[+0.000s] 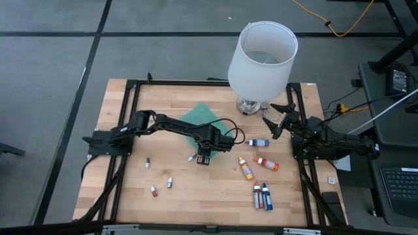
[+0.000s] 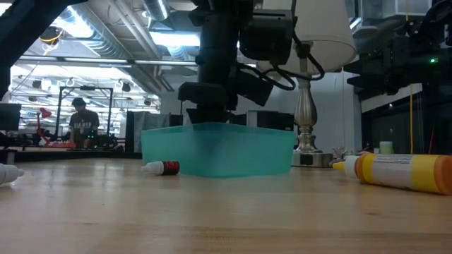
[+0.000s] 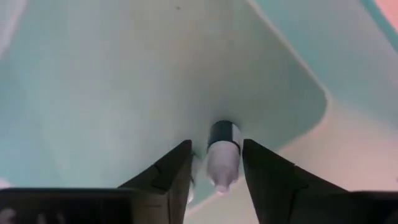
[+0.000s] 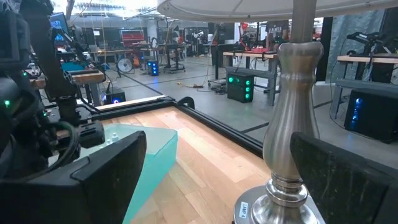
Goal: Pick & Place food coloring
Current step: Put the small black food coloring bottle into the green bin, then put the top right small red food coloring bottle into the green bin
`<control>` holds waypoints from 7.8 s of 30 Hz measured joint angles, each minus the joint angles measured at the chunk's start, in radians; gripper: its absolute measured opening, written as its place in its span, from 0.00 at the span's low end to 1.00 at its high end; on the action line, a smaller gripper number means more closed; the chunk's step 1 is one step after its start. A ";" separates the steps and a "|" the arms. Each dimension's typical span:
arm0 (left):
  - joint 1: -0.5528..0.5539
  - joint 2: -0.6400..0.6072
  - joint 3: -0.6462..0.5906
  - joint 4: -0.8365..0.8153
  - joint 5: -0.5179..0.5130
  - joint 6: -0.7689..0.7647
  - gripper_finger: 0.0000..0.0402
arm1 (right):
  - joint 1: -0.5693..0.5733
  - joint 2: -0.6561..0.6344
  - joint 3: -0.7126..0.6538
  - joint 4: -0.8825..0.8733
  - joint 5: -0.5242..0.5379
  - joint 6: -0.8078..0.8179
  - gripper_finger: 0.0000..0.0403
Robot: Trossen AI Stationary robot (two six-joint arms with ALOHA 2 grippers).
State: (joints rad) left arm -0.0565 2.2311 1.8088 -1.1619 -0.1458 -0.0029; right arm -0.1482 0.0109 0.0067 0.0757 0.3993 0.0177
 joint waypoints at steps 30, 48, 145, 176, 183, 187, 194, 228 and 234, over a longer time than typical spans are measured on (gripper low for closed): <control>-0.064 -0.219 0.140 -0.043 -0.261 -0.432 0.67 | 0.000 0.000 0.000 0.000 0.000 0.000 0.98; -0.502 -0.542 -0.298 0.226 -0.730 -0.928 0.66 | 0.000 0.000 0.000 0.000 0.000 0.000 0.98; -0.509 -0.303 -0.908 1.002 -0.692 -1.183 0.16 | 0.000 0.000 0.000 0.000 0.000 0.000 0.98; -0.278 -0.416 -0.226 -0.112 -0.010 -0.738 0.14 | 0.000 0.000 0.000 0.000 0.000 0.000 0.98; -0.109 -0.416 -0.188 -0.247 0.100 -0.541 0.14 | 0.000 0.000 0.000 0.000 0.000 0.000 0.98; -0.012 -0.416 -0.186 -0.268 0.131 -0.462 0.14 | 0.000 0.000 0.000 0.000 0.000 0.000 0.98; 0.174 -0.408 -0.185 -0.272 0.172 -0.394 0.14 | 0.000 0.000 0.000 0.000 0.000 0.000 0.98; 0.462 -0.069 -0.018 -0.373 0.228 -0.245 0.15 | 0.000 0.000 0.000 0.000 0.000 0.000 0.98; 0.452 -0.036 -0.019 -0.359 0.231 -0.229 0.15 | 0.000 0.000 0.000 0.000 0.000 0.000 0.98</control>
State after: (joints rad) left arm 0.3954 2.1953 1.7903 -1.5208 0.0853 -0.2318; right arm -0.1482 0.0109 0.0067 0.0759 0.3994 0.0177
